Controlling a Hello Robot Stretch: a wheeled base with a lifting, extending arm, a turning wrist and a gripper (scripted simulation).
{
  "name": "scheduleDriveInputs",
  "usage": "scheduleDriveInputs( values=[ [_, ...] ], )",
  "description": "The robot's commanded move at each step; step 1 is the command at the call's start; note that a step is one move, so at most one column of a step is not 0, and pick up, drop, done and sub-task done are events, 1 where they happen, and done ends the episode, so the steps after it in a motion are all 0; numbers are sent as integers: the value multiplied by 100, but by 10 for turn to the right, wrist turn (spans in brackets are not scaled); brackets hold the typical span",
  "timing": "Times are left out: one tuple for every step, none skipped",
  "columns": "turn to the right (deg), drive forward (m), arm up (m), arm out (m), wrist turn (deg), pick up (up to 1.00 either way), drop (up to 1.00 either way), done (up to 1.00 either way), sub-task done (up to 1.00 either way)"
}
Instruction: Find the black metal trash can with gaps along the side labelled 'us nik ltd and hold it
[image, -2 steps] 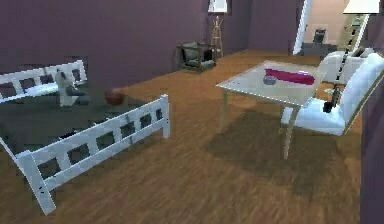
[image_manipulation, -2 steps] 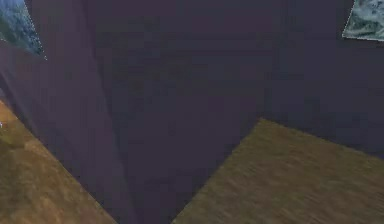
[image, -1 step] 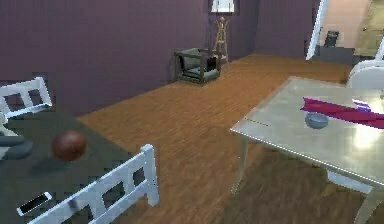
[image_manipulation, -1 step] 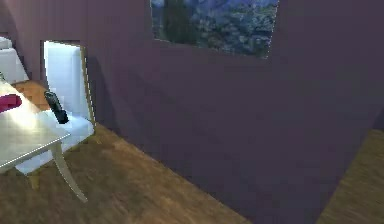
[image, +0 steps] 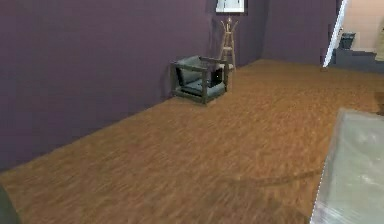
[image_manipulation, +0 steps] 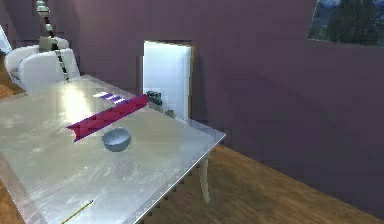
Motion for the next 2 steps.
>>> scheduleDriveInputs(
  values=[
    [0,40,0,0,0,0,0,0,0],
    [360,0,0,0,0,0,0,0,0]
  ],
)
